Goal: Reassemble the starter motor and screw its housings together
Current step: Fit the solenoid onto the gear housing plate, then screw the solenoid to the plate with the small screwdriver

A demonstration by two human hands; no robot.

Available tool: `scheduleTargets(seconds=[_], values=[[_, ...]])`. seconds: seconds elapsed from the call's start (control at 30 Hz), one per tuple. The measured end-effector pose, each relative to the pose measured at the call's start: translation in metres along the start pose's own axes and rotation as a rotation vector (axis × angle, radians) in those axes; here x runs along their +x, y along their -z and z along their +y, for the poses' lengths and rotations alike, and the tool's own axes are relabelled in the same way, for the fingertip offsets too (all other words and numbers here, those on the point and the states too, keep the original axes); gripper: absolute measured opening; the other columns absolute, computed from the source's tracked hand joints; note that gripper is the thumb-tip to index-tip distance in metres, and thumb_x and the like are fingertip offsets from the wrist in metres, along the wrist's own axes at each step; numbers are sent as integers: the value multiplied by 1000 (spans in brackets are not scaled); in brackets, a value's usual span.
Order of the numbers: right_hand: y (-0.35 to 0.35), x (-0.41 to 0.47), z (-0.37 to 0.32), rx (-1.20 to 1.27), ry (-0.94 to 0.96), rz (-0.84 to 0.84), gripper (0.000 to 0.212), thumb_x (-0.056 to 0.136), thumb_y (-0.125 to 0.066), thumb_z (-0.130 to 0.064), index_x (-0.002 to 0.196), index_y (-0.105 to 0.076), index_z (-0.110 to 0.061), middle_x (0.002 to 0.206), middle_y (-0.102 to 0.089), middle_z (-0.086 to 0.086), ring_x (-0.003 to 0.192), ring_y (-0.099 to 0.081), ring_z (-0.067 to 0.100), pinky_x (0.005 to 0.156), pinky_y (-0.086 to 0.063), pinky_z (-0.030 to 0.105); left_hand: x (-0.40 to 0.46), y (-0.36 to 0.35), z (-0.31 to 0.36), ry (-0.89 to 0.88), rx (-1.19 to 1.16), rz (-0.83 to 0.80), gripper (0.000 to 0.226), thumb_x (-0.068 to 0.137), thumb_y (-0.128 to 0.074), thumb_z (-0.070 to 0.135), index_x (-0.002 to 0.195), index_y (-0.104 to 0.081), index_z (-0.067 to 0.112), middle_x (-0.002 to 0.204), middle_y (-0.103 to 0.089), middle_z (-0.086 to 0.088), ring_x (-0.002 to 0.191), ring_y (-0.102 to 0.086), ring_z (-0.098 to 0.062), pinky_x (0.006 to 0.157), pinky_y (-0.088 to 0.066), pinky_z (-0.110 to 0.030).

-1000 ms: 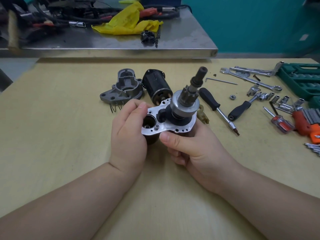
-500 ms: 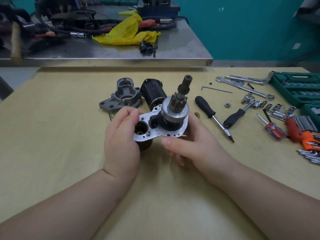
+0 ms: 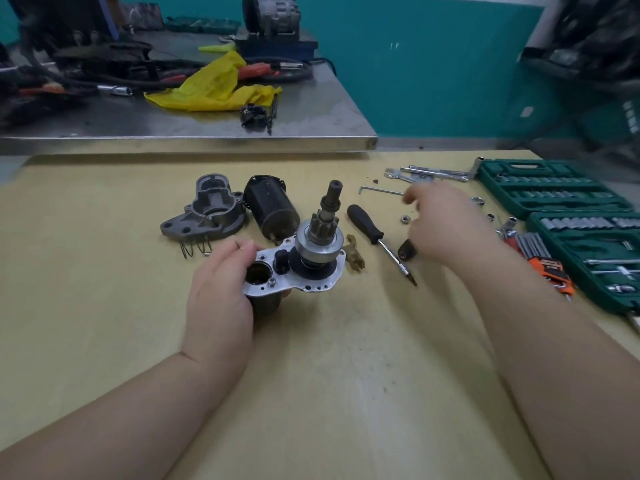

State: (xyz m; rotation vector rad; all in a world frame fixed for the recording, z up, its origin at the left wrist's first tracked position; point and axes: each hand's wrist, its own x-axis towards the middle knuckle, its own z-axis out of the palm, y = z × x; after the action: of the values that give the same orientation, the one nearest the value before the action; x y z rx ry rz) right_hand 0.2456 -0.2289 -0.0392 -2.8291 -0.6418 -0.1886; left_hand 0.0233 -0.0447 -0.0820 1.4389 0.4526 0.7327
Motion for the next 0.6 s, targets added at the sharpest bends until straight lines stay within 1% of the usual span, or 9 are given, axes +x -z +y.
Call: scheduleTargets(seconds=[0.13,0.27,0.37,0.4,0.43,0.47,0.5,0.53,0.6], values=[[7,13,37,-173,-141,-56,51,90,-62,-16,138,-59,-33,133,-62,2,107,-62,29,67,-42,35,0,1,2,19,-1,9,22,111,-46,4,115,-62,-11,87,-68,-6,72,-70,-8,64,-60,-22],[-1,17,46,-150,-183,-119,48,93,-58,-11,137,-60,-32,130,-58,5,95,-57,27,74,-52,40,0,1,1,35,-29,6,20,112,-46,6,107,-63,-3,81,-72,1,72,-72,-9,65,-61,-23],[-5,17,44,-124,-192,-172,57,90,-55,-3,141,-59,-27,128,-61,9,98,-58,30,75,-50,36,0,-3,1,83,-79,23,19,107,-51,17,105,-64,3,89,-70,-7,84,-68,-19,80,-59,-35],[-7,16,41,-110,-184,-181,58,90,-53,-1,142,-58,-26,126,-61,9,97,-58,30,70,-49,34,0,-3,1,69,-40,20,20,105,-52,19,104,-64,2,93,-67,-12,88,-65,-18,85,-55,-33],[-11,15,38,-85,-173,-188,58,90,-53,1,141,-58,-27,121,-60,8,94,-57,28,63,-47,33,-1,-3,0,35,39,15,21,104,-52,18,99,-63,0,93,-65,-14,87,-61,-11,84,-50,-23],[-13,13,35,-50,-162,-191,57,90,-53,1,139,-59,-28,117,-59,5,92,-55,27,59,-44,32,-1,-3,0,9,129,17,23,105,-51,16,94,-61,-2,90,-62,-14,80,-56,-2,74,-44,-12],[-15,13,34,-12,-152,-185,56,90,-53,0,137,-59,-29,118,-61,3,92,-55,26,60,-44,32,-2,-4,0,0,182,29,25,105,-48,14,90,-59,-4,89,-59,-14,71,-51,3,62,-38,-7],[-14,13,33,20,-147,-170,53,91,-54,-2,137,-60,-30,122,-64,3,94,-55,26,65,-45,32,-3,-4,1,-7,218,36,26,105,-47,13,89,-57,-5,87,-56,-13,67,-47,5,55,-35,-7],[-6,14,36,69,-148,-124,47,94,-59,-10,138,-59,-27,125,-67,5,97,-57,26,73,-46,34,-3,-5,2,-27,264,37,25,105,-46,11,89,-55,-6,87,-53,-13,67,-45,4,54,-33,-7]])
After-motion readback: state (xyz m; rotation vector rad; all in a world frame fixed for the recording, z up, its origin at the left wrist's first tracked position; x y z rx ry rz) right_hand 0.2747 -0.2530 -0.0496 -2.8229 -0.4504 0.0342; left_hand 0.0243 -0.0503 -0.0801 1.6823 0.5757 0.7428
